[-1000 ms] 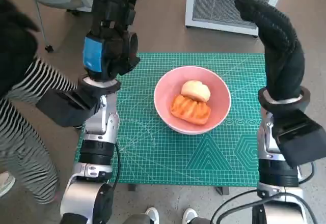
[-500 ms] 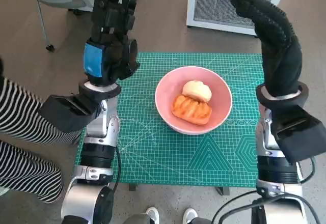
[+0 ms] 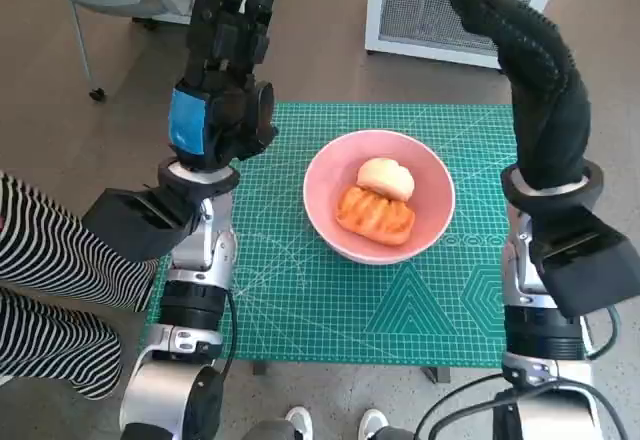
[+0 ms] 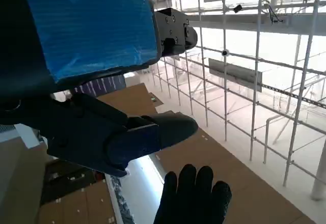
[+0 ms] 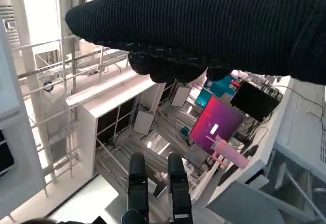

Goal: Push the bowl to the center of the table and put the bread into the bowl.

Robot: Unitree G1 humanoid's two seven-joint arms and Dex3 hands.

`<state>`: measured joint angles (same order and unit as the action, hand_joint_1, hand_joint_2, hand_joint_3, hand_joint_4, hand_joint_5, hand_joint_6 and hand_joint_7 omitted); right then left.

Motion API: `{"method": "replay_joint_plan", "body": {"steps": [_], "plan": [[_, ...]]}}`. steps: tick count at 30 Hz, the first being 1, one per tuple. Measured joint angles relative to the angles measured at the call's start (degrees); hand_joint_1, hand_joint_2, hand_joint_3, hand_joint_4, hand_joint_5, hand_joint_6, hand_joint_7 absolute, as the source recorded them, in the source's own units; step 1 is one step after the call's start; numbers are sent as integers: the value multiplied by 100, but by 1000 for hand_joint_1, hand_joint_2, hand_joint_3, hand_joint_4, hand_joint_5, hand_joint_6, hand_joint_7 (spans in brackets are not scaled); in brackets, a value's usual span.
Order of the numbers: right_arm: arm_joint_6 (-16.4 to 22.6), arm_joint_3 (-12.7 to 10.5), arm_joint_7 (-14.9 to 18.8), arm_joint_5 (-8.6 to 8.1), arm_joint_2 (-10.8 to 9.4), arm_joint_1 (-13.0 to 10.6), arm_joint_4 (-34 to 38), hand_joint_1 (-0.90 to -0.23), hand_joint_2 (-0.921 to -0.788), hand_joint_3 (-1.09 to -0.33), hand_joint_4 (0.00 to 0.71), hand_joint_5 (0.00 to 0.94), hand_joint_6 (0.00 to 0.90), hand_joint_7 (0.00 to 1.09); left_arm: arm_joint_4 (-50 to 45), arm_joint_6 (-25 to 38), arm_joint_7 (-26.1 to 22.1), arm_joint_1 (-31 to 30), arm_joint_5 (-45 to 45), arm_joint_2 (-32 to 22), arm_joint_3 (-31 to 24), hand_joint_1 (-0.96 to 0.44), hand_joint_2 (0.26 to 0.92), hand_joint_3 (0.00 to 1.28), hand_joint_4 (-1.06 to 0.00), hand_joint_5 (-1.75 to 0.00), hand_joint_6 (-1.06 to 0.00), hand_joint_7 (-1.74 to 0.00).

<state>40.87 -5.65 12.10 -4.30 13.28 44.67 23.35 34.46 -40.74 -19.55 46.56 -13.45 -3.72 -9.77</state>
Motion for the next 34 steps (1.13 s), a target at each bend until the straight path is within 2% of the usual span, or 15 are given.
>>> {"method": "replay_joint_plan", "body": {"steps": [11,34], "plan": [[-1,-10,0,-7,0,104,129,-770,-921,-811,315,2,39,651,41,-201,101,0,183,-7,53,-713,921,650,-105,-7,-131,-144],[7,-9,-68,20,0,106,172,-769,-921,-811,316,2,41,647,229,-351,186,1,235,-37,145,-717,921,621,-114,-6,-141,-123]]}}
